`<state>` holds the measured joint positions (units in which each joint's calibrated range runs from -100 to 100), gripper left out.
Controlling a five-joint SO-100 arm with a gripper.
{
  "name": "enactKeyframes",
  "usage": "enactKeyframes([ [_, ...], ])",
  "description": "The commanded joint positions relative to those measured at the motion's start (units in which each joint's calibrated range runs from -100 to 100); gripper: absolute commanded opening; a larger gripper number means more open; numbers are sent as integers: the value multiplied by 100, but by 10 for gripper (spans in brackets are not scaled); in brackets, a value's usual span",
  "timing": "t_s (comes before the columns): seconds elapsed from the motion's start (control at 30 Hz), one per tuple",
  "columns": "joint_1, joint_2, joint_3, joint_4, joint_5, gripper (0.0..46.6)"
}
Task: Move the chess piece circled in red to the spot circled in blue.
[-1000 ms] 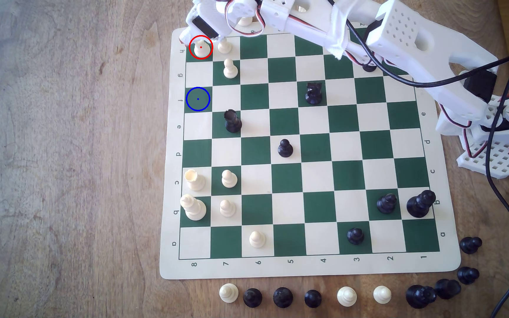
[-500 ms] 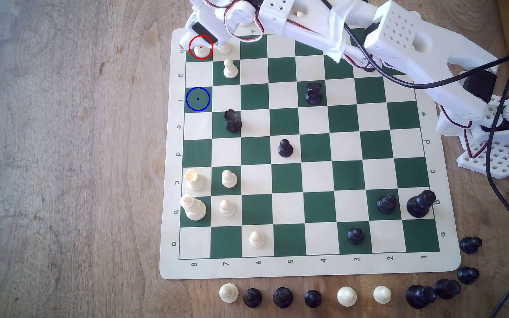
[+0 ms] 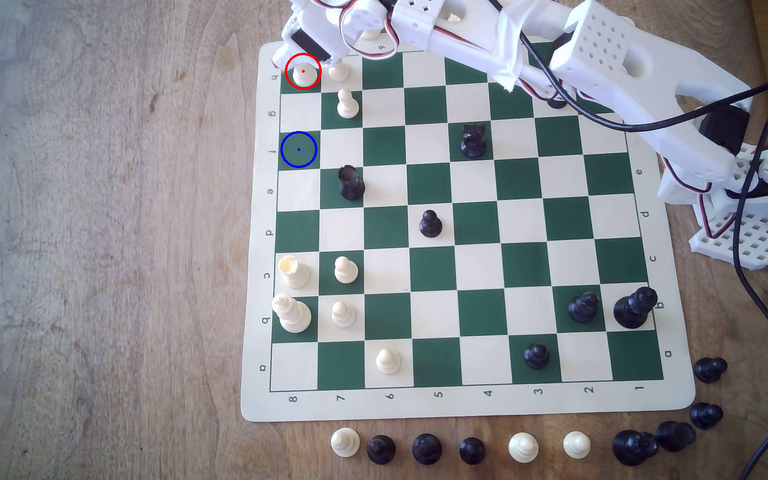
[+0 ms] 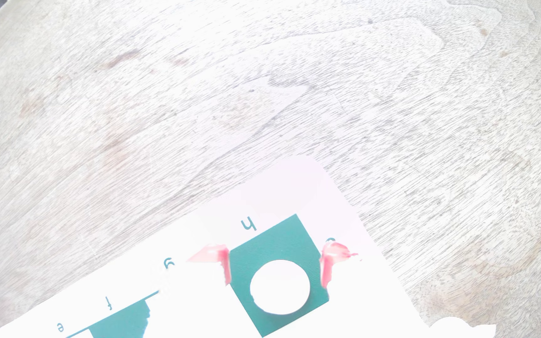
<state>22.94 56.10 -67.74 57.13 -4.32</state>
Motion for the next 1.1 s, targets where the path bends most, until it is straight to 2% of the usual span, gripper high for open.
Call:
enactKeyframes([
  [0.0, -37, -177, -62, -54, 10, 147],
  [0.67, -115, -168, 37, 20, -5, 128],
  [1.07, -100, -143, 83, 28, 10, 77],
])
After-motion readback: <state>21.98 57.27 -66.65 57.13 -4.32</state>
